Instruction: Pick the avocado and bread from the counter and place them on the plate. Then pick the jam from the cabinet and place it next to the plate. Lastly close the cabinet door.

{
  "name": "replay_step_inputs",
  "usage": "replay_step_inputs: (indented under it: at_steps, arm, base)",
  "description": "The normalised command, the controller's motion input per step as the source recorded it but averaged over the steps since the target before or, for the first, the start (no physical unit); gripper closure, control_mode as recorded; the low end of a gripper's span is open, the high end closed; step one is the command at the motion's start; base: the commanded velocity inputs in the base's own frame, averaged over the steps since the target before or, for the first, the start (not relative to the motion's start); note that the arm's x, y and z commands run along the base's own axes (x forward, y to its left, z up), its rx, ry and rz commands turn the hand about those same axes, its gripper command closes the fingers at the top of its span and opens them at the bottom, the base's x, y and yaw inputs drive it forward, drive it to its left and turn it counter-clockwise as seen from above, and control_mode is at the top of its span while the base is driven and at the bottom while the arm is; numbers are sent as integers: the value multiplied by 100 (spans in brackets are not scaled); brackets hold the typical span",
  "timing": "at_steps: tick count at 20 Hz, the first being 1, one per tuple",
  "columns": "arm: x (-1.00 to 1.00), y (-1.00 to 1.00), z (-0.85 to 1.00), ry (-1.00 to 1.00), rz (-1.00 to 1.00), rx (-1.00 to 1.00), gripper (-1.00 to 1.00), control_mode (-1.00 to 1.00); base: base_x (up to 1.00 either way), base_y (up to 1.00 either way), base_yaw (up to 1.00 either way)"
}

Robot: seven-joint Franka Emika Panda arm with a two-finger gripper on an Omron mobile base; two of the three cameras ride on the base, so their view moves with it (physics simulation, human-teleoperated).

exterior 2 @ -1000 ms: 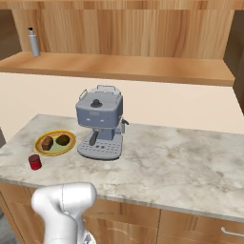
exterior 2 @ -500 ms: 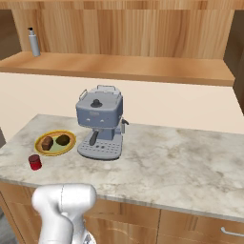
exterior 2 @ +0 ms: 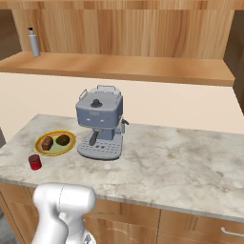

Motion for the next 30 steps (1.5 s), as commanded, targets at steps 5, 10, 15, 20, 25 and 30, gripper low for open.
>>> replay_step_inputs:
  at_steps: [5, 10, 15, 20, 25, 30]
  arm:
    - [18, 31, 0, -14, 0, -1, -100, -100]
    - [23, 39, 0, -7, 0, -2, -100, -100]
    - [21, 40, 0, -8, 0, -4, -100, -100]
    - [19, 43, 0, -8, 0, -6, -100, -100]
    - [0, 25, 0, -25, 0, -1, -100, -100]
    - [9, 18, 0, -23, 0, 0, -100, -100]
  base:
    - [0, 0, 0]
    - [0, 0, 0]
    - [0, 0, 0]
    - [0, 0, 0]
    - [0, 0, 0]
    - [0, 0, 0]
